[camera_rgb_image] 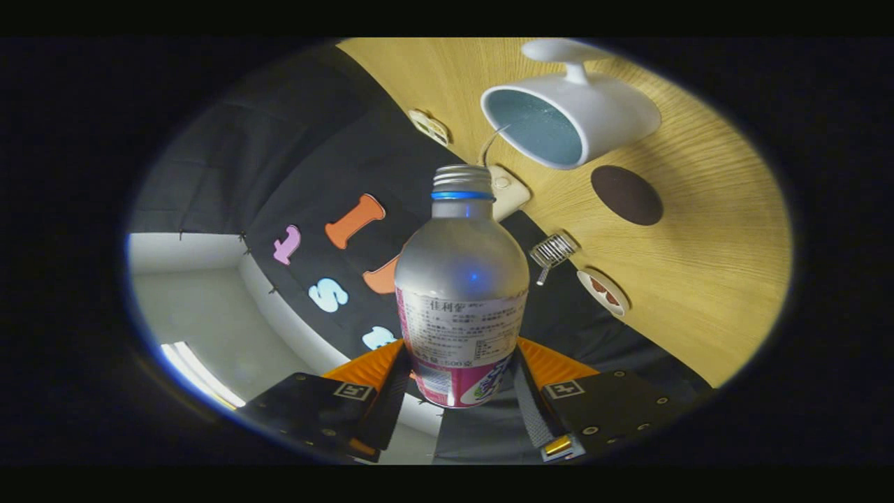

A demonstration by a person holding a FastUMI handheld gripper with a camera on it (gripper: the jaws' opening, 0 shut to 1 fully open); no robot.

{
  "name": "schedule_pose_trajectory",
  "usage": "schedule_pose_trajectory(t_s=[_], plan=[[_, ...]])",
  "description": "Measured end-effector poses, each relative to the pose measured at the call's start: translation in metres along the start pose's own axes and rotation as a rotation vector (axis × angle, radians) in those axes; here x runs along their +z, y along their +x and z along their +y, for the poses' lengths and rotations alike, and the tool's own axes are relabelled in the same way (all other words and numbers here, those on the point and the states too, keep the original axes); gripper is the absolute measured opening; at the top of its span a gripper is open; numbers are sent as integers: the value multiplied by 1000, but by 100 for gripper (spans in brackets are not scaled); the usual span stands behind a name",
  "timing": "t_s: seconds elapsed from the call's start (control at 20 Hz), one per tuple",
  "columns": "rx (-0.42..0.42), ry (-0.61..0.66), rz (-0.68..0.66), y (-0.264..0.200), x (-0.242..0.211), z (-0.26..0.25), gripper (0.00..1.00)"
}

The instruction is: Take the bottle from table, then pour the juice into the cup, finally place the bottle on the coaster

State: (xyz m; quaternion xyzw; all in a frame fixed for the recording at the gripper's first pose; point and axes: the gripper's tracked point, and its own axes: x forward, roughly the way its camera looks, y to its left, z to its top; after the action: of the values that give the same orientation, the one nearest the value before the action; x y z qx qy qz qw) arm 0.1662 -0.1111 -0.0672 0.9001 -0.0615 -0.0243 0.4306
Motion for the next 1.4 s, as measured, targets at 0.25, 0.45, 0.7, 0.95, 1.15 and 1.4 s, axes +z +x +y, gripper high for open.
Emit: schedule_pose_trajectory(t_s=[0.25, 0.45, 0.7, 0.95, 1.15, 1.4], plan=[[18, 45, 2, 3, -6, 8, 74], [19, 83, -8, 8, -9, 15, 74], [16, 104, -13, 13, -11, 23, 74], [44, 110, 1, 13, -19, 36, 74], [37, 100, -8, 11, -10, 30, 74], [-13, 29, -51, 9, 13, 1, 74]])
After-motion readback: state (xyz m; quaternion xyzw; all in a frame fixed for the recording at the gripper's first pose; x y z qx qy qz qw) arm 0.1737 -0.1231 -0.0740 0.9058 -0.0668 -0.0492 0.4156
